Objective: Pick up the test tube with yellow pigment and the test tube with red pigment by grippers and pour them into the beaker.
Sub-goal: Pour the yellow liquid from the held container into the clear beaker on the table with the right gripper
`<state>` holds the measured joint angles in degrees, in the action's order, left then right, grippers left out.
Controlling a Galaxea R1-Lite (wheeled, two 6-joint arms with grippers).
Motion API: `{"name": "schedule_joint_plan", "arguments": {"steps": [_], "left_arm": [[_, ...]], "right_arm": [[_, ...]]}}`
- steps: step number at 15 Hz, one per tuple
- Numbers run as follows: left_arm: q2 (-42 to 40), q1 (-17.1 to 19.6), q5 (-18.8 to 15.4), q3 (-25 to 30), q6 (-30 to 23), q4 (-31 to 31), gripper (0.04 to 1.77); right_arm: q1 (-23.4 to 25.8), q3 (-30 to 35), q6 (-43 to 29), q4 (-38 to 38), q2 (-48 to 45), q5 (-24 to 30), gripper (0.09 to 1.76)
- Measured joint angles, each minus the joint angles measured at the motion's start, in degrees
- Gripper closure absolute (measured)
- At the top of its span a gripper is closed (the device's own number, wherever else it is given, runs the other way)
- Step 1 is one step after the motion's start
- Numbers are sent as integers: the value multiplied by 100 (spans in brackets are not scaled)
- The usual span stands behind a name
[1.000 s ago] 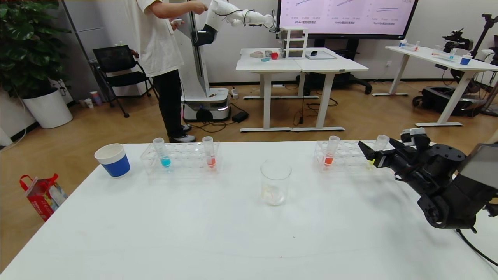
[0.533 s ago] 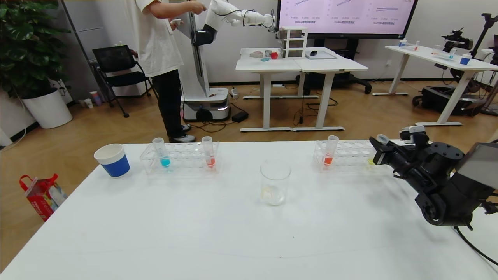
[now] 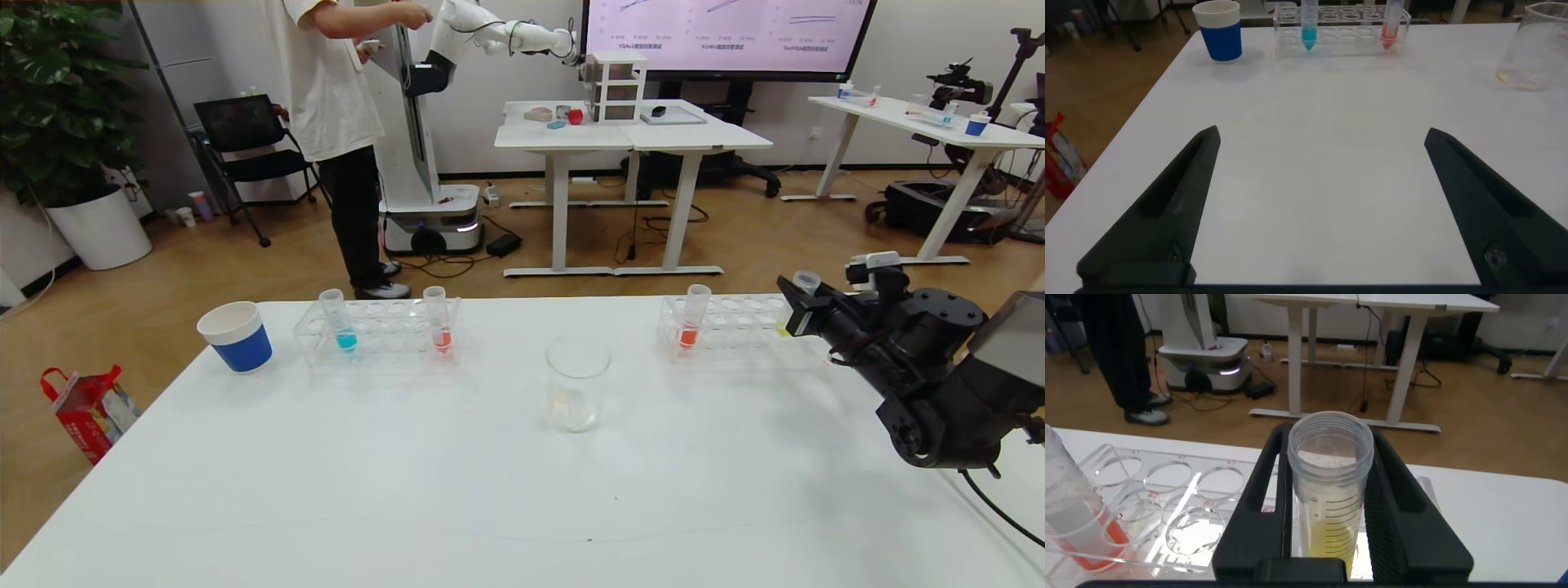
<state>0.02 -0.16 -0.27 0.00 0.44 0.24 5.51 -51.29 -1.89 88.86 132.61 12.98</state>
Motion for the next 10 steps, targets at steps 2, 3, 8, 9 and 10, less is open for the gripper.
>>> {"name": "schedule_joint_plan", "arguments": {"steps": [2,3,8,9,10], "left_arm": [[0,-2,0,0,0,0,7],[0,-2,0,0,0,0,7],[0,-2,2,0,0,2,7],[0,0,2,0,0,2,7],[0,0,0,0,0,2,7]], "right_arm": [[-4,-54,5,-339,-245,5,134],[-4,-105,32,-595,-395,11,134],[2,-345,104,-978,-979,22,134],[-11,-345,107,-981,-1045,21,134],[-66,-325,107,-986,-1119,38,134]]}}
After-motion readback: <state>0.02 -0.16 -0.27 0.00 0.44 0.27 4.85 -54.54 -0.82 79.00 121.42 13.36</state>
